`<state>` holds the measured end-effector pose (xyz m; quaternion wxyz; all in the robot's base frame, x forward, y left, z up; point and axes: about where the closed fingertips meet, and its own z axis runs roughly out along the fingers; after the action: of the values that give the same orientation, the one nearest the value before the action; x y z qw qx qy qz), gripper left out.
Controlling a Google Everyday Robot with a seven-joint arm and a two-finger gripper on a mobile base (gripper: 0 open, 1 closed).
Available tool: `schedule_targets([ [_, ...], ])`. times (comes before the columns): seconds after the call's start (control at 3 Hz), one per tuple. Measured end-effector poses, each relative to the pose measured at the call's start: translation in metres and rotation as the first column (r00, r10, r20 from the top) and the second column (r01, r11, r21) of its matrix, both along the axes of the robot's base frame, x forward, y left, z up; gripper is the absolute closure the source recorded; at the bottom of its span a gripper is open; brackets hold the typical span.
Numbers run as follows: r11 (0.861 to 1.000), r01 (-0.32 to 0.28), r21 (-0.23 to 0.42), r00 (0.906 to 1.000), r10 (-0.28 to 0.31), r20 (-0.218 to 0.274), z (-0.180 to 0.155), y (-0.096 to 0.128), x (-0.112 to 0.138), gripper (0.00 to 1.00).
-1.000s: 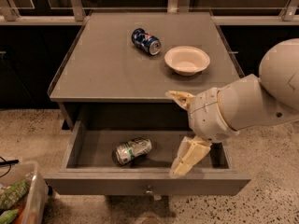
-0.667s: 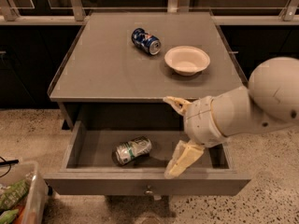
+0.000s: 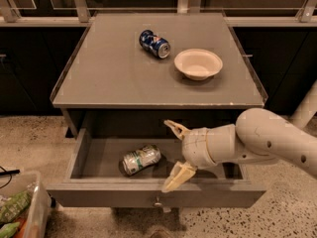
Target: Pick 7up can from top drawer and place on counter
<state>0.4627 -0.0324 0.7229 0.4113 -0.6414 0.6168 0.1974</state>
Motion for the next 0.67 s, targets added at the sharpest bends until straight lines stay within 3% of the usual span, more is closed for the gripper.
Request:
schedule_targets([
  [0.67,1.000,0.014,-0.001,0.9994,-0.014,-0.031,-0.0143,0.0017,0.0017,0.00],
])
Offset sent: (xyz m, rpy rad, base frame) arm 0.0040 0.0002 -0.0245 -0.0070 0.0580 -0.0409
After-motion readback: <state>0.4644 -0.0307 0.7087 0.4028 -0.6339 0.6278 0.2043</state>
